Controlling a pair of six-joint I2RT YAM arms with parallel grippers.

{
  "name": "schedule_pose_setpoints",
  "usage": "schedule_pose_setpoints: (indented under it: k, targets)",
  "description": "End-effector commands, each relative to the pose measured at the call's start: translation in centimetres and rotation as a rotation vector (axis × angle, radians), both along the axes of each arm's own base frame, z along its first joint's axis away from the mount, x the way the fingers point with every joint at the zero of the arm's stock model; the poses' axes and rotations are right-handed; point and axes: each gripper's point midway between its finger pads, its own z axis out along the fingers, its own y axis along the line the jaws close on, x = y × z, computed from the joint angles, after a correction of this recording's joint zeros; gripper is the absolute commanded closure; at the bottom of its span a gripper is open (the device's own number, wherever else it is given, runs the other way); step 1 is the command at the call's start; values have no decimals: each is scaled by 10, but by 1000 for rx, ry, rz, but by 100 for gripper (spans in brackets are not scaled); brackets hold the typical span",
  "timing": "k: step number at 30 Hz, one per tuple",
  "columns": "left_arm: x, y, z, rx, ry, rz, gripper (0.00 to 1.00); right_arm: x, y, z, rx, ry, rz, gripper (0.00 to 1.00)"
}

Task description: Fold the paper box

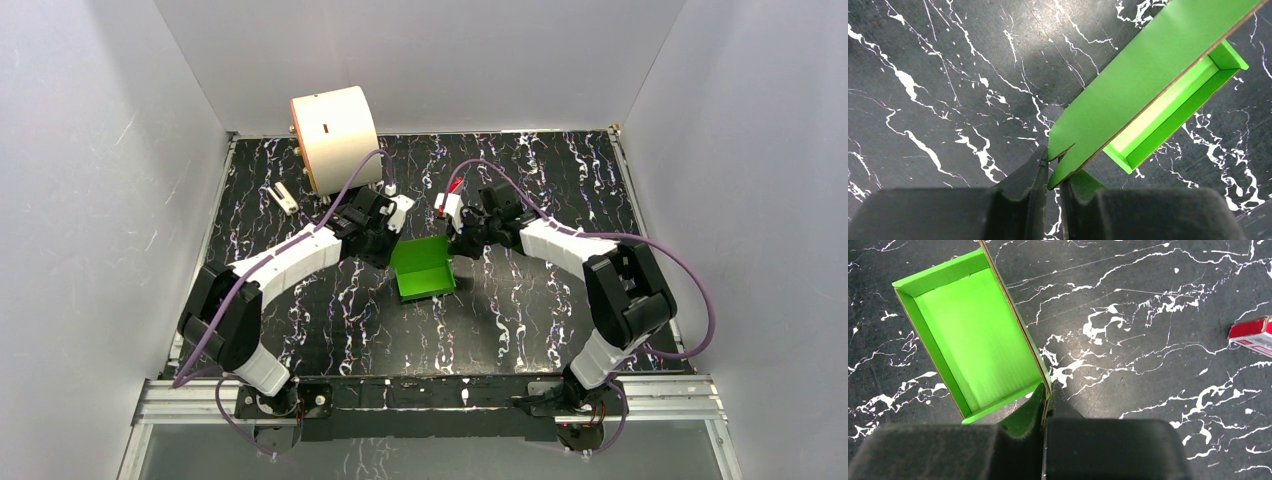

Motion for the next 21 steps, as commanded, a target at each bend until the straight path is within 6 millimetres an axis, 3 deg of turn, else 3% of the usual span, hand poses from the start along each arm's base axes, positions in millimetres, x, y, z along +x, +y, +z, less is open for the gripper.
schedule_pose_setpoints:
  k: [1,6,12,21]
  targets:
    - [2,-22,15,-97,13,-2,87,-1,9,23,39,-59,-27,100]
    - [-2,-21,10,-87,24,-34,83,-3,10,27,46,-77,-22,100]
    - [-7,-23,5,-92,53,-51,87,-3,12,27,46,-72,-8,100]
    - [0,-34,14,-153,53,-3,100,0,15,25,21,-64,-91,100]
